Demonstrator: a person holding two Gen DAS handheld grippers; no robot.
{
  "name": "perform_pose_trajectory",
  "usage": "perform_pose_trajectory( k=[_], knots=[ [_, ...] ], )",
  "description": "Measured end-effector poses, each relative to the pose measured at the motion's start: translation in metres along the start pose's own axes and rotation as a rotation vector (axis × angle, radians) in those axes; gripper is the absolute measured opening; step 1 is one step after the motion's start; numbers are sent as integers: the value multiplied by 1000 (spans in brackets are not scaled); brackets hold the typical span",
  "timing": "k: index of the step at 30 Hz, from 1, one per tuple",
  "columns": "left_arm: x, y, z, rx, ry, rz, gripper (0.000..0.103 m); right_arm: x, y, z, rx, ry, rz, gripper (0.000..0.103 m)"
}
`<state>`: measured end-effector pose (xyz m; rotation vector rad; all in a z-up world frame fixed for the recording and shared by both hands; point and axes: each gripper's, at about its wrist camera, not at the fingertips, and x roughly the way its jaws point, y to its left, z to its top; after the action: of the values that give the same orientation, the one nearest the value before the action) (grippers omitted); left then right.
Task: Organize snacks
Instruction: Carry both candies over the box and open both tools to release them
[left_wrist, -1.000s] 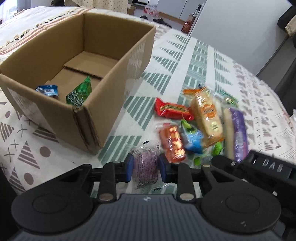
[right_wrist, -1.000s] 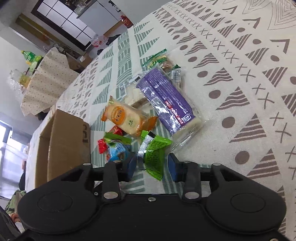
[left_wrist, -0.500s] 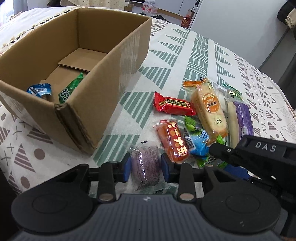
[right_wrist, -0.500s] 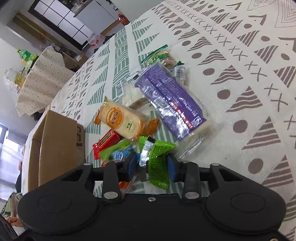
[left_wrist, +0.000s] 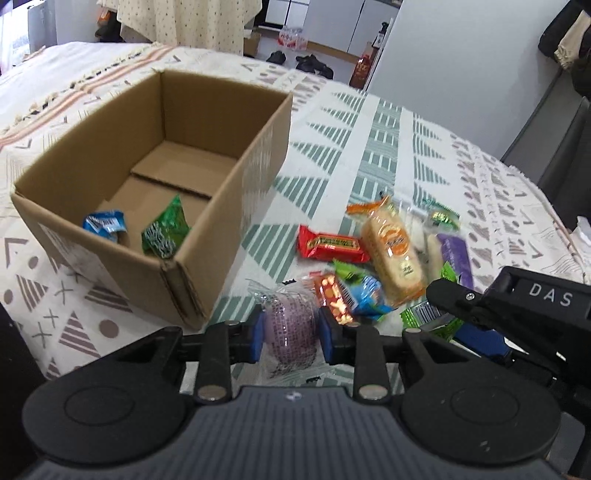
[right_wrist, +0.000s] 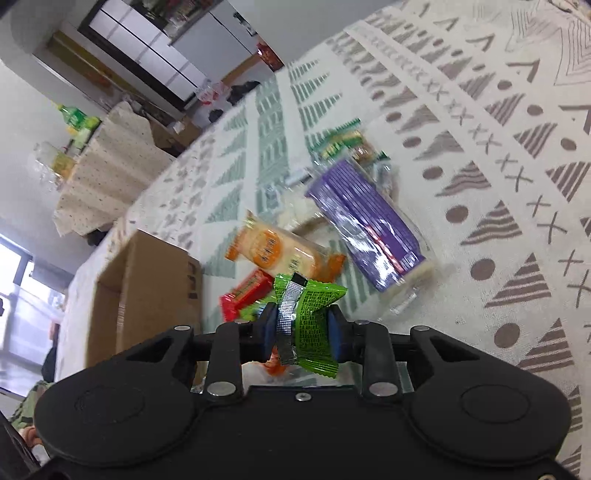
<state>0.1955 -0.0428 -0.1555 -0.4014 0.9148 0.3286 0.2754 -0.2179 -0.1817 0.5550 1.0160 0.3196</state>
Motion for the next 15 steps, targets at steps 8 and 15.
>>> perform_pose_trajectory(
  k=[8,15],
  knots=[
    [-30,1,15,-2,-73,6,29,-26,13,6,-46,-72,61,28],
    [-54,11,27,-26,-131,17,29,-38,31,4,-108,-103,137,28]
  ],
)
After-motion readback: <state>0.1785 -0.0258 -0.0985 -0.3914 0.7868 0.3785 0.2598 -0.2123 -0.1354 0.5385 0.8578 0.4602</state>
